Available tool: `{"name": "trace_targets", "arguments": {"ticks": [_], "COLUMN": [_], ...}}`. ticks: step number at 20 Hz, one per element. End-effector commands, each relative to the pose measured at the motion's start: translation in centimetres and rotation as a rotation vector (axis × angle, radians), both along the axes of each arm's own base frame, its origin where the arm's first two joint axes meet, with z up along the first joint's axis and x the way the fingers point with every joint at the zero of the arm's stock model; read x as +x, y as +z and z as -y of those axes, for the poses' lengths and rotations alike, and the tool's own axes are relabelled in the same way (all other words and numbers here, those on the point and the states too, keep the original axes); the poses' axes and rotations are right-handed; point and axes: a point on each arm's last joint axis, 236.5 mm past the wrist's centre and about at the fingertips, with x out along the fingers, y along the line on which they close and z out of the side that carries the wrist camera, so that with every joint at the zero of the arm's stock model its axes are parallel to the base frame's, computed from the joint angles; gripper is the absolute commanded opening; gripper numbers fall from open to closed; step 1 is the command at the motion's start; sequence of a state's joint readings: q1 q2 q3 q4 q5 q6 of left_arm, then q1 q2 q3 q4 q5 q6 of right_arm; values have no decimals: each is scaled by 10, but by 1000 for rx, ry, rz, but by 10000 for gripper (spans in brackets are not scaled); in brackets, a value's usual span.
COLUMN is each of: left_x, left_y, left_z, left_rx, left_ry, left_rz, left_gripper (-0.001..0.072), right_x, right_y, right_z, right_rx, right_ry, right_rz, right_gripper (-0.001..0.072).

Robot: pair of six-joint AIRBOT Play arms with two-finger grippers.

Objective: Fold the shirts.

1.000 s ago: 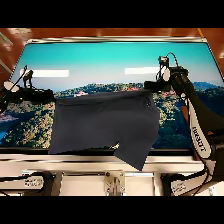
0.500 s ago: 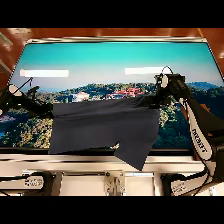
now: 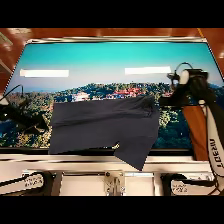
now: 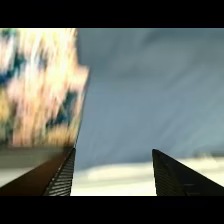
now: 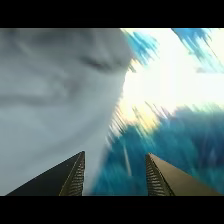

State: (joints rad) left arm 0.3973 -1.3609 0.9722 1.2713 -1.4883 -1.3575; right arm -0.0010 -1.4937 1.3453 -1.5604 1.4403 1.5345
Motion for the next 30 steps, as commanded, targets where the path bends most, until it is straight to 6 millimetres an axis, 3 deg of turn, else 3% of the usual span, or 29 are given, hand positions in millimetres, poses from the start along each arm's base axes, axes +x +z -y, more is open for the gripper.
{"name": "trace_targets", "arguments": {"ticks": [1, 4, 7, 10, 18, 20, 25, 30], "left_x": [-68, -96, -88, -72, -68, -67, -72, -87], "left_y": [-7, -23, -35, -42, -57, -55, -25, -44], "left_z": [2, 5, 18, 28, 38, 39, 5, 13], "left_rx": [-87, -115, -168, -192, -167, -175, -154, -157], "left_ry": [80, 155, 201, 262, 206, 205, 159, 193], "left_rz": [-71, -75, -16, 42, 33, 31, -3, -31], "left_gripper": [577, 577, 577, 576, 575, 538, 538, 538], "right_x": [-45, -73, -84, -77, -70, -70, -70, -70], "right_y": [14, 3, -8, -13, -13, -13, -13, -13], "right_z": [28, 54, 61, 64, 63, 63, 63, 63], "right_rx": [191, 278, 317, 312, 321, 320, 320, 320], "right_ry": [-122, -281, -330, -340, -347, -346, -339, -340], "right_rz": [-59, -89, -106, -71, -43, -41, -44, -43], "right_gripper": [508, 508, 508, 508, 508, 508, 507, 507]}}
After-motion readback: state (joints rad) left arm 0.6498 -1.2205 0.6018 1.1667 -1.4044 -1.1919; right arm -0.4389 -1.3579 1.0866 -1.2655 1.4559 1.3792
